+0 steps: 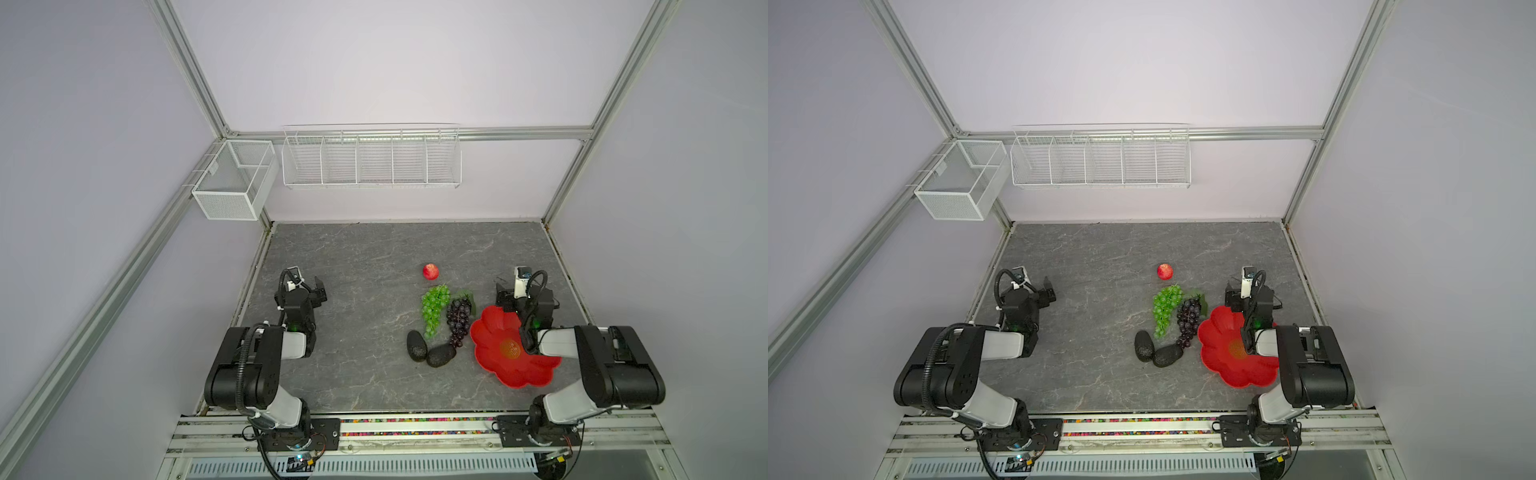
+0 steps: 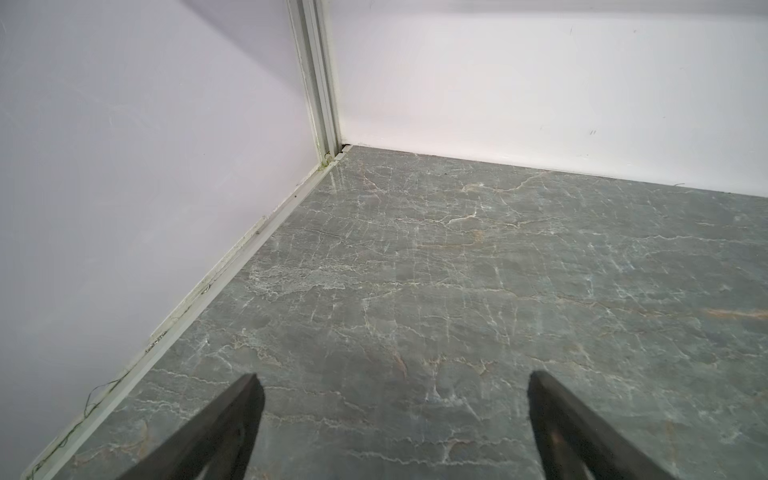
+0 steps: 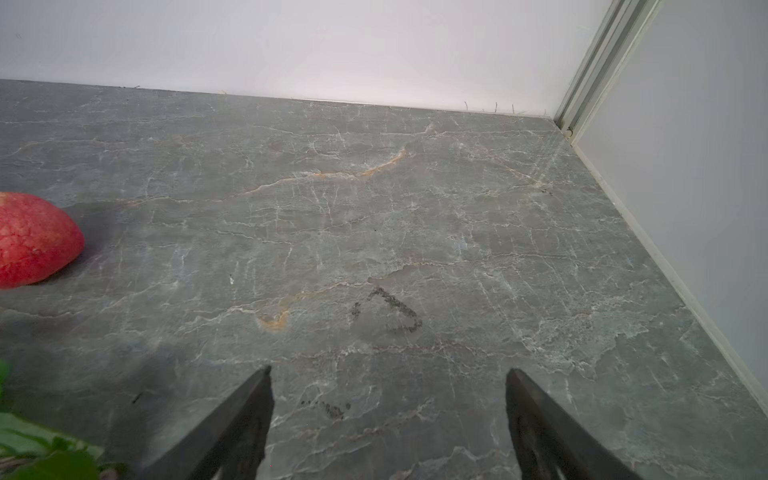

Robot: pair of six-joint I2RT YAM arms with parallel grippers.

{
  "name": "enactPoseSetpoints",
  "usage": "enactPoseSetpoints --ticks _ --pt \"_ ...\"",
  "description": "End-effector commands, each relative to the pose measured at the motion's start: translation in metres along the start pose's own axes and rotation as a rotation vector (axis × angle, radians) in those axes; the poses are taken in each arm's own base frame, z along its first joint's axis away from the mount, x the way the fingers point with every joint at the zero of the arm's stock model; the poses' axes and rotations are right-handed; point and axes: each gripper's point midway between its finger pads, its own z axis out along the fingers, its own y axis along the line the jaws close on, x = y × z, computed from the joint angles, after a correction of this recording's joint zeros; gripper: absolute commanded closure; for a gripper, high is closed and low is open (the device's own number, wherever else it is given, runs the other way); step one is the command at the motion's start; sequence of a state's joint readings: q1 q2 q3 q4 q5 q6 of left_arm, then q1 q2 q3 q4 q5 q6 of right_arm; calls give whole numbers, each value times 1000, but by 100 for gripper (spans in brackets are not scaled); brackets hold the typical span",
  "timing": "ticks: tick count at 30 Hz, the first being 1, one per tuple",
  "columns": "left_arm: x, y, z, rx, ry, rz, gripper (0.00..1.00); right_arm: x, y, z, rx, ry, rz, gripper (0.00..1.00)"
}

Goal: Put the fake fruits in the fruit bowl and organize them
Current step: 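Raise both arms from the rest pose toward the fruit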

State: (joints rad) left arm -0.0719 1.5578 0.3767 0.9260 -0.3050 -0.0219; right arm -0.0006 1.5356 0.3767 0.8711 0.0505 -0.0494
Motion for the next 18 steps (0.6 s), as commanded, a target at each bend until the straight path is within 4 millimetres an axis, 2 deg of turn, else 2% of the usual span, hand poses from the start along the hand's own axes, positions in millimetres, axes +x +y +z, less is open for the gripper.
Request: enactPoseSetpoints --ticks 1,18 --pt "-5 -1 1 10 -14 -9 1 -4 1 1 -11 -8 5 12" --pt "-5 -1 1 10 -14 -8 1 -5 -1 1 -20 -12 17 12"
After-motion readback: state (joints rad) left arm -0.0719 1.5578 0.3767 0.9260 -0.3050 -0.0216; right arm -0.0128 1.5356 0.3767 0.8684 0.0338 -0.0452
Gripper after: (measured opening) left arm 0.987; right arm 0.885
